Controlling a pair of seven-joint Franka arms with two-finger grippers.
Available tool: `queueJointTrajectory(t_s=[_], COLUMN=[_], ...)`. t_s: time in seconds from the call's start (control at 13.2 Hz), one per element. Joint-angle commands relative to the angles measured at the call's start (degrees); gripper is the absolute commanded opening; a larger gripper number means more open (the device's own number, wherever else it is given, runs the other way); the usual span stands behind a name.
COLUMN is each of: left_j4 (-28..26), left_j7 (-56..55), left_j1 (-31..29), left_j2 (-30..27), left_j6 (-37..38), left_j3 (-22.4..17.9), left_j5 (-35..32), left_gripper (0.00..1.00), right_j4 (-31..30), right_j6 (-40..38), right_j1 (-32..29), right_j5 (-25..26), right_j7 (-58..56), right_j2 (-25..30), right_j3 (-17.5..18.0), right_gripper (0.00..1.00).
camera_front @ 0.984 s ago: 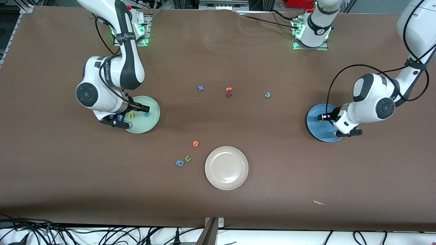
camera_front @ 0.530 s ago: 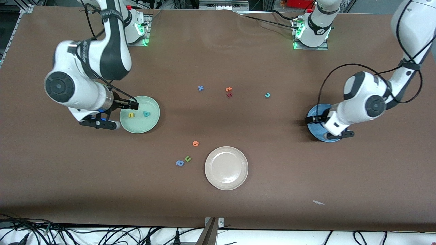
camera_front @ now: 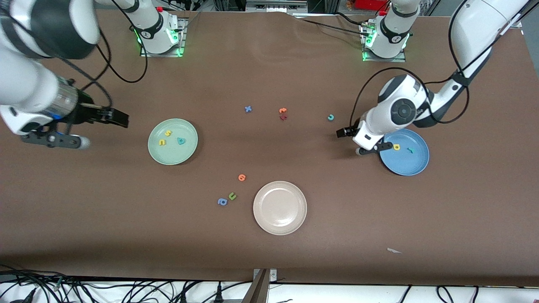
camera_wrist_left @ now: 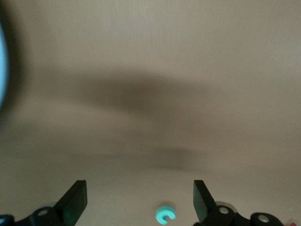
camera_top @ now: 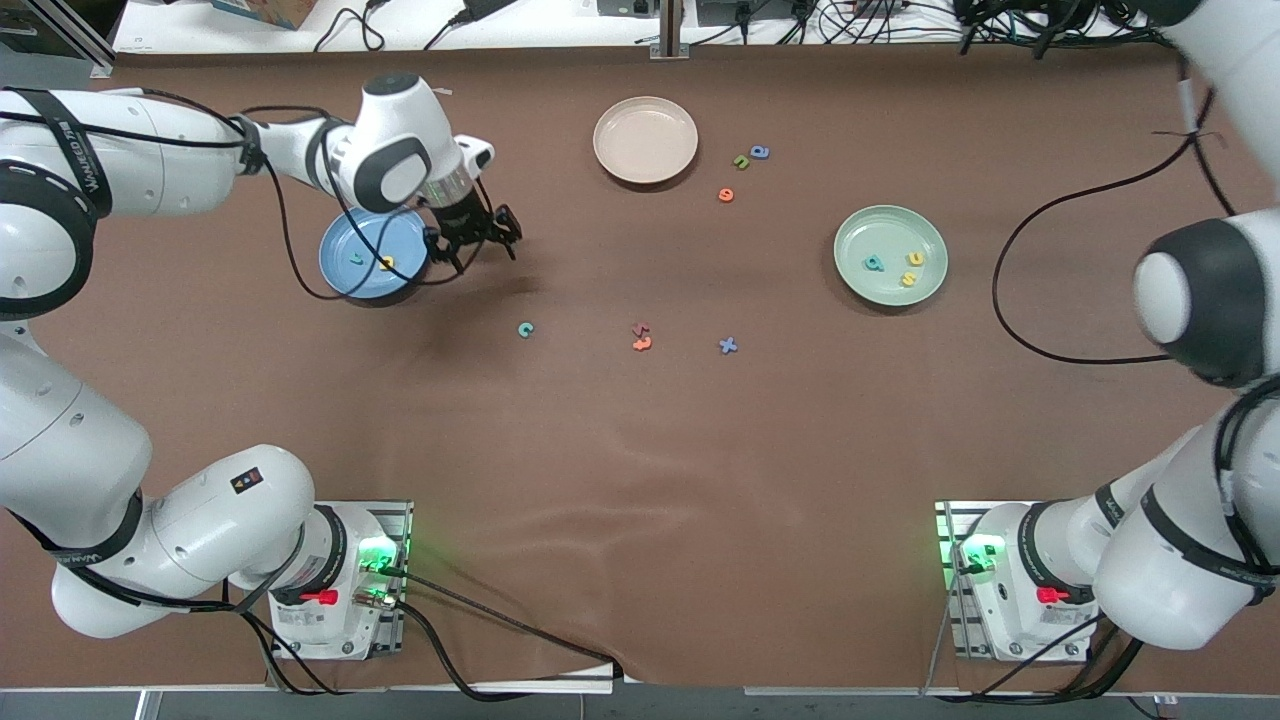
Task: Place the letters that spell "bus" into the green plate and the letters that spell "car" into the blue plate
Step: 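Open the left gripper over the blue plate while the right gripper releases the s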
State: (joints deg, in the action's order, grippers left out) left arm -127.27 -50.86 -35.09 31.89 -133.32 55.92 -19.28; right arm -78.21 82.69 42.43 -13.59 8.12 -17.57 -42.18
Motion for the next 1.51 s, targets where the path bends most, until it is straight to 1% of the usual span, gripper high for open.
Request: queueJointTrajectory(t_s=[0.0,0.08,0.15,0.23,0.3,0.38,0.45,0.53,0.61,0.68,0.83,0.91,0.98,1.13,1.29,1.36,1.44], left_j4=[-3.94,-4.73,-5.96,-7.1,-8.07,-8.95,-10.09,-11.06,-11.59,-11.77,-11.77,-11.68,-11.6,-11.51,-11.59,-11.68,-11.77], left_j7=[-8.79,-12.04,-16.25,-21.51,-24.35,-26.29,-29.7,-32.78,-36.2,-38.76,-41.24,-42.03,-42.3,-44.4,-45.64,-46.43,-48.17], left_j1=[1.94,3.09,3.97,4.24,4.94,5.55,5.99,6.26,5.91,5.65,5.65,5.56,5.56,5.73,5.56,5.56,5.73], left_j2=[-1.93,-1.58,-1.57,-1.57,-1.57,-1.57,-1.14,-0.78,-0.26,0.18,0.62,0.54,0.45,0.36,0.36,0.45,0.45], left_j6=[-1.85,-2.2,-4.21,-7.62,-9.48,-9.59,-9.94,-10.11,-10.9,-12.3,-14.06,-14.24,-14.25,-15.29,-15.39,-15.39,-15.39], left_j3=[0.86,0.77,0.77,0.77,0.68,0.51,0.42,0.25,-0.02,-0.37,-0.81,-0.81,-0.9,-1.07,-1.16,-1.51,-1.6], left_j5=[-0.76,-0.76,-0.76,-0.76,-0.94,-1.72,-2.69,-5.57,-8.21,-10.15,-11.92,-11.92,-11.92,-11.92,-12.62,-13.32,-14.29], left_gripper=[0.99,0.99,0.99,0.99,0.99,0.99,0.99,0.98,0.95,0.95,0.95,0.95,0.94,0.88,0.88,0.88,0.88], right_j4=[-2.3,-3.43,-5.18,-8.42,-12.11,-15.02,-15.66,-15.66,-15.57,-15.49,-15.49,-15.57,-16.01,-17.58,-23.19,-24.44,-24.28], right_j6=[-0.26,0.53,1.84,4.21,6.93,9.04,9.33,9.33,9.5,9.33,6.97,6.09,6.6,8.79,14.14,14.42,13.9], right_j1=[-14.52,-19.09,-22.79,-25.87,-28.16,-30.8,-33.35,-35.64,-36.7,-38.37,-42.58,-43.56,-43.57,-43.57,-43.57,-43.57,-43.57], right_j5=[6.18,9.25,11.02,12.17,13.31,13.41,13.24,13.15,13.24,13.24,13.15,13.15,13.32,13.41,13.68,13.68,13.68], right_j7=[-0.12,-0.03,0.23,0.23,0.23,0.23,-0.38,-0.82,-0.82,-0.91,-1.26,-1.44,-0.83,-0.47,-0.47,-0.64,-0.82], right_j2=[5.87,7.1,8.68,10.69,13.06,15.26,16.15,17.12,17.83,18.09,18.71,19.06,19.32,20.11,23.61,24.59,24.6], right_j3=[18.73,24.55,29.39,32.83,35.82,37.77,39.79,40.85,41.13,41.48,44.54,46.3,46.57,46.75,46.84,46.84,46.84], right_gripper=[1.0,1.0,1.0,1.0,1.0,1.0,1.0,1.0,1.0,1.0,1.0,1.0,1.0,1.0,1.0,1.0,1.0])
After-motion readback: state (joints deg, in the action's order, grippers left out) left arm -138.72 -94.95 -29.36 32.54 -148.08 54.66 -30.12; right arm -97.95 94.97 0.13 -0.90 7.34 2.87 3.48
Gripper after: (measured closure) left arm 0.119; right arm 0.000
